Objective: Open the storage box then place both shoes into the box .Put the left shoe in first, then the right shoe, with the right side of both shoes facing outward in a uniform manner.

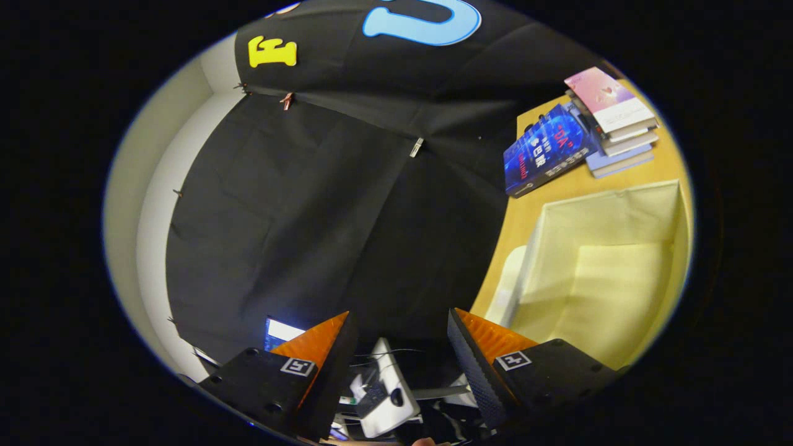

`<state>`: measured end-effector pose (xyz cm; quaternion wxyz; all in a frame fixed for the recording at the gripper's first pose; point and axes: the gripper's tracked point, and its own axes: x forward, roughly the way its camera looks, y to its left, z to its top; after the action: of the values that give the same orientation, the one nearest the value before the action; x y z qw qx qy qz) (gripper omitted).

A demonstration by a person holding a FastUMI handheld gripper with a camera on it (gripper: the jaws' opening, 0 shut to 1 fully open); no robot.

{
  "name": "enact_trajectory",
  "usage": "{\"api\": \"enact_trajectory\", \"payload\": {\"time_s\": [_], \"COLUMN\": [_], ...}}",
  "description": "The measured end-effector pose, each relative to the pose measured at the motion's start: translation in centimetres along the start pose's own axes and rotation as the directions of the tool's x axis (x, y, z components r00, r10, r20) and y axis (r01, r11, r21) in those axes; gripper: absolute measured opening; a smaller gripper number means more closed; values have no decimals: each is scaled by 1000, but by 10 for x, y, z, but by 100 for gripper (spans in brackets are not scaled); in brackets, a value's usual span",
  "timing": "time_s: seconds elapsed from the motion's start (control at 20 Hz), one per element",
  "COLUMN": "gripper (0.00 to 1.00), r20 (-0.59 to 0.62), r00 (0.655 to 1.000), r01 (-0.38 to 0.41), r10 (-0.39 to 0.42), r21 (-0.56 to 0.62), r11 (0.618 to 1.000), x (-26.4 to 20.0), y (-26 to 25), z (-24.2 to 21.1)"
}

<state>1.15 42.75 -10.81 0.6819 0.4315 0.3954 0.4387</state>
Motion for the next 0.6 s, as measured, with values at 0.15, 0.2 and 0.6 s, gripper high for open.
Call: {"api": "enact_trajectory", "payload": {"time_s": [0.15, 0.2, 0.6], "gripper": [90, 90, 90], "r20": [25, 28, 146], "r00": [990, 984, 882], "r01": [143, 180, 471], "r10": [-142, -178, -449], "r21": [-107, -125, -240], "r11": [984, 976, 849], "x": [-31, -42, -168], "y": [-33, -40, -105], "z": [-3, -4, -6]}}
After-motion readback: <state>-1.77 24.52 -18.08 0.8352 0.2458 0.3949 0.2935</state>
